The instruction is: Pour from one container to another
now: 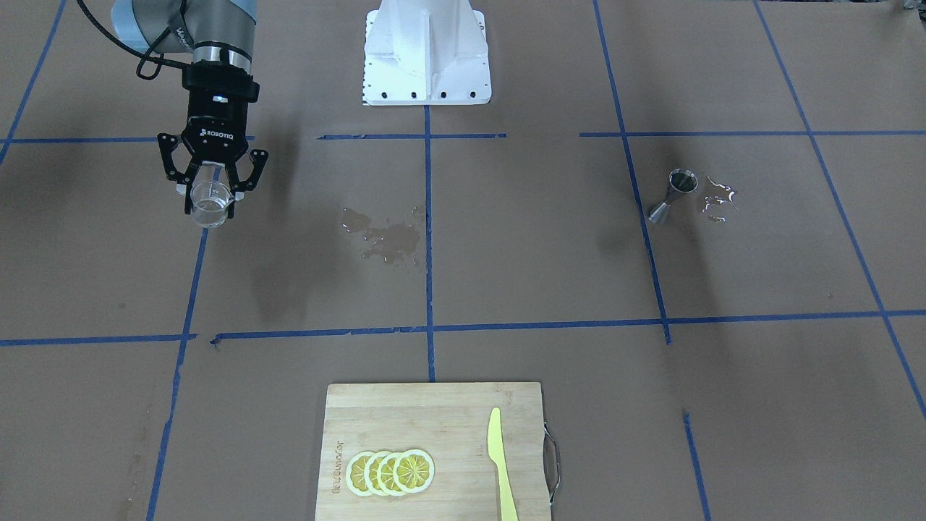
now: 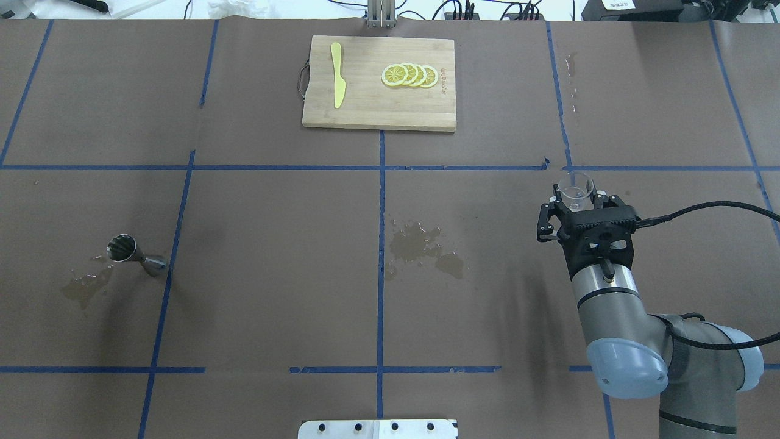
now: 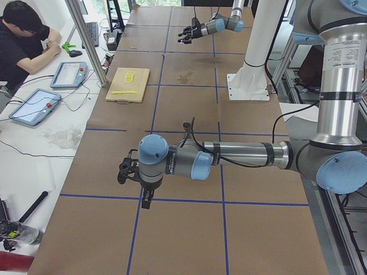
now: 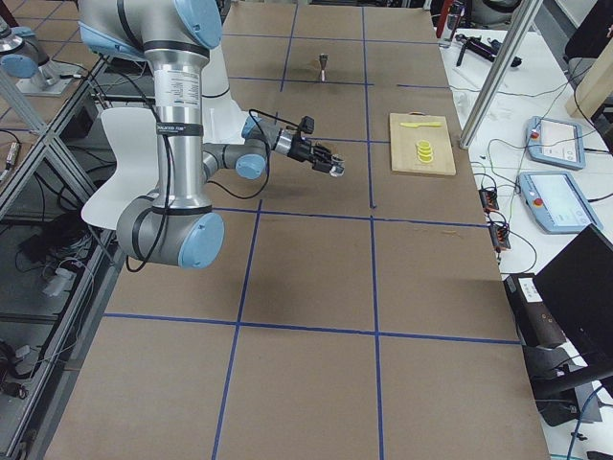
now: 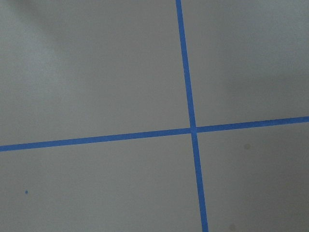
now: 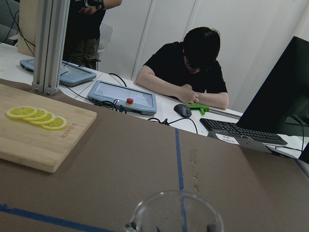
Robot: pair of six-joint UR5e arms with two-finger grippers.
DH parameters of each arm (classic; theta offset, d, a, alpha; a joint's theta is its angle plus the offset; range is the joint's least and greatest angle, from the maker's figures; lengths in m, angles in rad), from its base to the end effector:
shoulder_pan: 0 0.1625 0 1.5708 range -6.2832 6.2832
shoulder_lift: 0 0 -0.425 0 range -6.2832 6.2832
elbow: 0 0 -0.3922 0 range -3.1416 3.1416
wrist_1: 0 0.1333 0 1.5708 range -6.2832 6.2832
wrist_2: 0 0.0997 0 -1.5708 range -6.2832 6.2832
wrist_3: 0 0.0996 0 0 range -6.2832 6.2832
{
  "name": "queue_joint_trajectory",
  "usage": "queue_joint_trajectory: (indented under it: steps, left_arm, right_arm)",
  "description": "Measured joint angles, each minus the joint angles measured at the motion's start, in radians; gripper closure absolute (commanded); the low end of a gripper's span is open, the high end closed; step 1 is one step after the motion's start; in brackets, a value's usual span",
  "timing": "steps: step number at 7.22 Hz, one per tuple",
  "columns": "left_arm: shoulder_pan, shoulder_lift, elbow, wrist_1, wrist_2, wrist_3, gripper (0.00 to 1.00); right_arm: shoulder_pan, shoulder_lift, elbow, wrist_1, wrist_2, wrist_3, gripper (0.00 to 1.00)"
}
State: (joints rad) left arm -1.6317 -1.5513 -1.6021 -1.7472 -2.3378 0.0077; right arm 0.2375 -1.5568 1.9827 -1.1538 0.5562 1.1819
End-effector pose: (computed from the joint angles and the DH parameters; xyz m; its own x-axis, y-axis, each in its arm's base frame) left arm -0.0942 -0.4904 0.6346 0.7270 0.0933 -0.6803 0.0542 0.9798 0.1923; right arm -0.4043 -0.3220 0.3860 0.8791 0.0068 0.4766 -0.4400 0.3961 0.8059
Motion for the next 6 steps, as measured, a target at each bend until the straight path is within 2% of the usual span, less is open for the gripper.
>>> queue_joint_trajectory:
  steps: [1,2,4,6]
  left_arm:
    - [0.001,-0.001,0.0,0.0,0.0,0.0,0.0]
    - [0.001,-0.001,0.0,0.0,0.0,0.0,0.0]
    - [0.001,-0.002,0.0,0.0,0.0,0.0,0.0]
    - [0.001,-0.005,-0.001,0.0,0.0,0.0,0.0]
  right_arm:
    - [-0.001,-0.009,-0.013,0.018,0.007,0.033,1.0]
    - [-0.003,-0.025,-0.051,0.105,0.012,0.047,1.0]
    - [-0.008,-0.062,-0.197,0.383,0.016,0.049,1.0]
    - [-0.011,-0.07,-0.282,0.504,0.012,0.053,1.0]
